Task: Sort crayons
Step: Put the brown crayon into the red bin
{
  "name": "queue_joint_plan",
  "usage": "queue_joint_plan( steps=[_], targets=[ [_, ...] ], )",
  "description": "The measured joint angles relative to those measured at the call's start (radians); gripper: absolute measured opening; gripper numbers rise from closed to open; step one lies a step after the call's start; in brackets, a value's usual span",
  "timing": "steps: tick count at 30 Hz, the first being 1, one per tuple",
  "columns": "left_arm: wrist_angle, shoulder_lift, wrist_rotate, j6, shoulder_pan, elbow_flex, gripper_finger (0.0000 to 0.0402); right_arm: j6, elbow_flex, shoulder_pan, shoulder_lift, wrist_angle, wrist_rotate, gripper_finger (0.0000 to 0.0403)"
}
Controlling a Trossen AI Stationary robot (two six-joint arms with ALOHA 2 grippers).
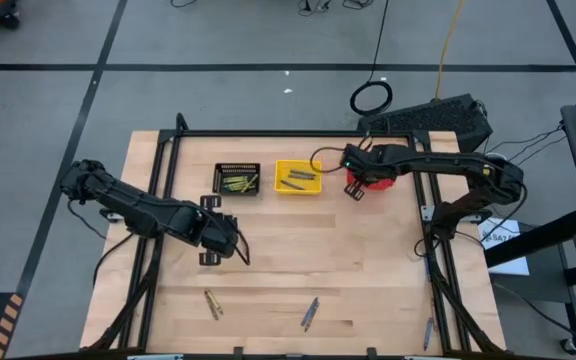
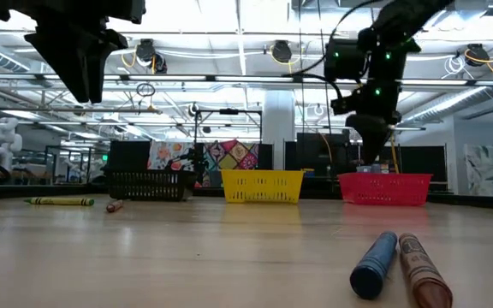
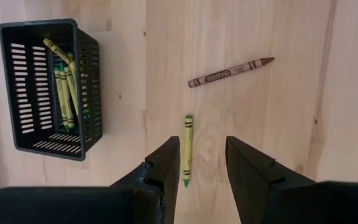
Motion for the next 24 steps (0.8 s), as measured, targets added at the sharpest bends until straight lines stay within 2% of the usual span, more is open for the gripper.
queue_joint_plan(
  steps=[10, 24],
  targets=[
    [0.000, 0.000, -0.003, -0.001, 0.046, 0.000, 0.0121, -0.076, -0.036, -0.137, 0.000, 0.072, -0.025, 0.0000],
    [0.000, 0.000, -0.003, -0.002, 0.064, 0.000, 0.0121, -0.099, -0.036, -0.161, 0.000, 0.064, -0.025, 0.0034]
  ],
)
